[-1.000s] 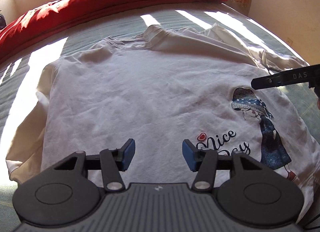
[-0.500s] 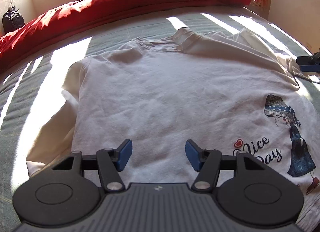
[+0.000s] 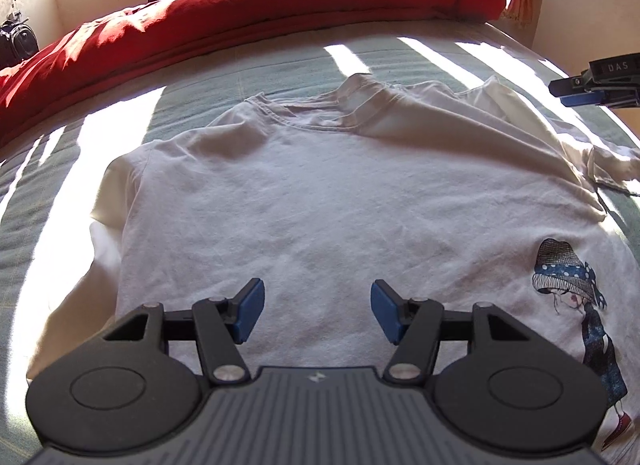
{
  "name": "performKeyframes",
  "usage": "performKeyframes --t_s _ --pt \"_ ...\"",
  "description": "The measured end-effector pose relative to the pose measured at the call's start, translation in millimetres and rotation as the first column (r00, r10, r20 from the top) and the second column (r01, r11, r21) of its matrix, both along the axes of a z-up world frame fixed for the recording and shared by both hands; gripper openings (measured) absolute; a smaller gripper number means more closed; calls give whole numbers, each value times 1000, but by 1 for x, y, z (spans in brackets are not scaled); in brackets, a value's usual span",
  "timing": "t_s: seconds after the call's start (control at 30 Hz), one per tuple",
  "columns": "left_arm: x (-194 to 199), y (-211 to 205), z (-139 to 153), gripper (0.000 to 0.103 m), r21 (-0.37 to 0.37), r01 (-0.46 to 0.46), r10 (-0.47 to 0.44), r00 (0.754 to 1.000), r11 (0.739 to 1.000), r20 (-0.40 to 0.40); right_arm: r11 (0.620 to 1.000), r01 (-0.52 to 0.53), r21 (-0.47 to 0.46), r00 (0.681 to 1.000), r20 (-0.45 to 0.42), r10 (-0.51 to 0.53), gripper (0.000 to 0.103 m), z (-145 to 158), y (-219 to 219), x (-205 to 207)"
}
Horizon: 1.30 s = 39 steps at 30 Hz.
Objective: Fold clothes
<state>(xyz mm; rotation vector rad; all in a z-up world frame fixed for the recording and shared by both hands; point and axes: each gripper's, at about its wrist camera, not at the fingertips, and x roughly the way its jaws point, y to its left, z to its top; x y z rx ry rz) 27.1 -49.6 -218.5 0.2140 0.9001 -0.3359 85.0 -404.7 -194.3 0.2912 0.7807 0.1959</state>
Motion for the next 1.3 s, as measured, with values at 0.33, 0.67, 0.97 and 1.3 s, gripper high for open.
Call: performKeyframes --t_s 0.33,0.67,0.97,1.3 --pt "7 0 -10 61 -33 2 -4 999 999 -38 953 -238 -188 971 -22 238 50 -12 -10 56" --pt "11 -7 -6 61 -66 21 -24 999 998 -45 909 -354 -222 934 -142 329 55 -54 -21 74" --pt "10 -11 -8 61 -62 28 -31 998 998 -51 888 -328 -322 944 -99 313 5 -38 -11 55" --pt "11 -7 -2 61 -70 17 -20 999 997 -44 891 -202 -406 976 -156 150 12 -27 -22 59"
